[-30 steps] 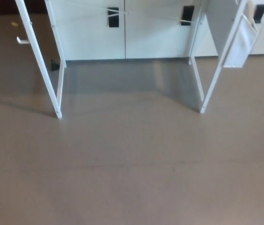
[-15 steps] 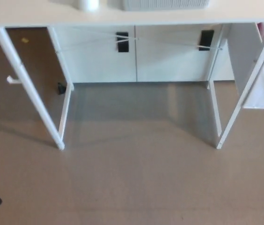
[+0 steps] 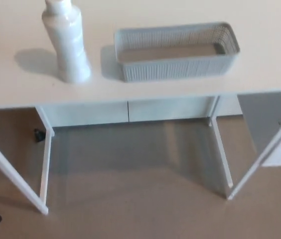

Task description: The robot walk up to a desk on which a bottle is kept on the left hand side and a container is kept on the right hand side. The robot uses its left hand to pick up the bottle and places it in the container.

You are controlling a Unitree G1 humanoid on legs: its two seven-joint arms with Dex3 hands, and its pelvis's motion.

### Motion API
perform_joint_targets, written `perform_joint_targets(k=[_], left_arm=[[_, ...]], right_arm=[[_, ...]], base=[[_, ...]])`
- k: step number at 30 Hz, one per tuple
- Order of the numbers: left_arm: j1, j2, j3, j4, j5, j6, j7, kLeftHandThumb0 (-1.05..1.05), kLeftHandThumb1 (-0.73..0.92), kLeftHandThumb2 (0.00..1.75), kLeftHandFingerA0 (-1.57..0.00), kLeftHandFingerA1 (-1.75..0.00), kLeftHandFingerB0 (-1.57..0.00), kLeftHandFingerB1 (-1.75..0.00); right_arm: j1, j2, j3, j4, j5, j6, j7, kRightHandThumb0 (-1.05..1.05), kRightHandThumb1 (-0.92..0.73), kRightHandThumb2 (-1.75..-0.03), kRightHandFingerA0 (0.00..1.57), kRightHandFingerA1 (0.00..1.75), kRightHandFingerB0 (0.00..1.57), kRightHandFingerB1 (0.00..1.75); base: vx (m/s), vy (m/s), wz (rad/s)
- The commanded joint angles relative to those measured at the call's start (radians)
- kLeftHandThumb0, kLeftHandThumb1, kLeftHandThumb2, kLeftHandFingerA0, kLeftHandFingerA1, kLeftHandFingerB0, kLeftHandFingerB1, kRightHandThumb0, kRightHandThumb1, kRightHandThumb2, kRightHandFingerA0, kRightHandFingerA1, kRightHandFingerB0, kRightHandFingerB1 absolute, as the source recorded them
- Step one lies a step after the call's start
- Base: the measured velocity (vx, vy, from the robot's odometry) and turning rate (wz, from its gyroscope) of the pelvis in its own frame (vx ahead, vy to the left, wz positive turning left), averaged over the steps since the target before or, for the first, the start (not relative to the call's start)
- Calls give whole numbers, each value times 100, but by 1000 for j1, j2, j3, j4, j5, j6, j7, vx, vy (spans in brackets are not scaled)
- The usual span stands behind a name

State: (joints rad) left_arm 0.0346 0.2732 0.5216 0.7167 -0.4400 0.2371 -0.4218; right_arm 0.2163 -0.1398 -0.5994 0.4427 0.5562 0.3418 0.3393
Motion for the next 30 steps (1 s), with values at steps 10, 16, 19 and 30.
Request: perform_joint_targets(k=[10,16,19,30], left_arm=[[197,68,-87,-2,40,98,-82,-16,52,98,-36,-62,-15,-51],[298,157,-83,36,-10,232,-200,-24,70,60,-37,-57,-39,-54],[343,193,-78,73,-19,250,-261,-24,70,60,-36,-59,-54,-66],[437,258,-152,249,85,21,-313,-28,70,60,-50,-63,-55,-63]], right_arm=[[244,16,-4,98,-44,-146,78,-14,-34,-83,49,69,18,52],[275,-4,-14,202,-43,-199,118,-12,-33,-82,49,69,20,53],[275,-8,-16,228,-41,-215,130,-12,-31,-82,48,69,22,54],[281,-10,-19,266,-29,-236,165,-11,-33,-83,48,69,19,54]], base=[[394,-16,25],[287,42,-9],[-6,168,17],[83,98,-2]])
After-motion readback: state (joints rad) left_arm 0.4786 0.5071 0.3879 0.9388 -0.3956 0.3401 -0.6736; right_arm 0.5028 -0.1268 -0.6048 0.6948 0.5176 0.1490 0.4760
